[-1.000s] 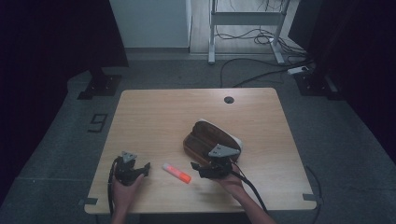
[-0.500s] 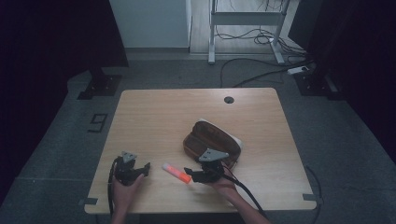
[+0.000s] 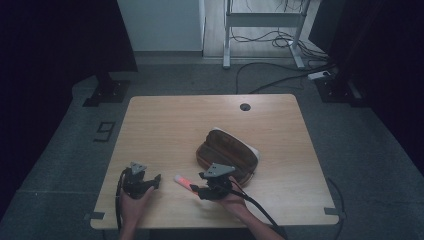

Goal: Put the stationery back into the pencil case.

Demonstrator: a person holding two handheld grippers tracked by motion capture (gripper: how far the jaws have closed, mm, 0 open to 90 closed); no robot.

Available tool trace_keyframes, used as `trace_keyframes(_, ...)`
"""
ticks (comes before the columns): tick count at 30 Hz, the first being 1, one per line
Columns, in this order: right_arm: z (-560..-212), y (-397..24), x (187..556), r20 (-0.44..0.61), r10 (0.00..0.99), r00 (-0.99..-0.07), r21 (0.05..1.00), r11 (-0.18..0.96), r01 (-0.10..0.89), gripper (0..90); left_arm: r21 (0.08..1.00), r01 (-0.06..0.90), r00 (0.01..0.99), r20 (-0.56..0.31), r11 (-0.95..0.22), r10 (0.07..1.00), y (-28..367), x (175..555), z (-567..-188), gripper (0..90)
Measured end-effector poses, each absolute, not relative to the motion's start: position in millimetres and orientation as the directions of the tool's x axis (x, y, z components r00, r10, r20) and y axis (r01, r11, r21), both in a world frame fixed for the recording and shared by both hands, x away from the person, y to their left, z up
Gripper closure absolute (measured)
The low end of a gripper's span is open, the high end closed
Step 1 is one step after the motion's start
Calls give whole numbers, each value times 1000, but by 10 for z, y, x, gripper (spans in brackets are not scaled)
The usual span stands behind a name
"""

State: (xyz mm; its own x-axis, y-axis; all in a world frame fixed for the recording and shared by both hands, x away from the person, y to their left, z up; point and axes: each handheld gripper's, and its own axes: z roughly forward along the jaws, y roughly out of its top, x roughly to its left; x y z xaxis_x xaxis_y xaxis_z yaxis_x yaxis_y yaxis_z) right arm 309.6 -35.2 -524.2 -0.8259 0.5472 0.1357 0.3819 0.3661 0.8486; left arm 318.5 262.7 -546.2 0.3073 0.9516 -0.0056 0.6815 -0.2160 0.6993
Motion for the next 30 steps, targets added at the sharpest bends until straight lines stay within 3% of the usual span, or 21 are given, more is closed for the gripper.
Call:
trace_keyframes(20, -5509, -101, 3085, 59, 564, -823, 774, 494, 395, 496, 699, 681, 307, -6, -216, 952, 2627, 3185, -5462, 225)
trace_keyframes(30, -5505, -126, 3079, 23, 571, -820, 770, 514, 379, 640, 699, 681, 307, -5, -216, 952, 2627, 3185, -5462, 225)
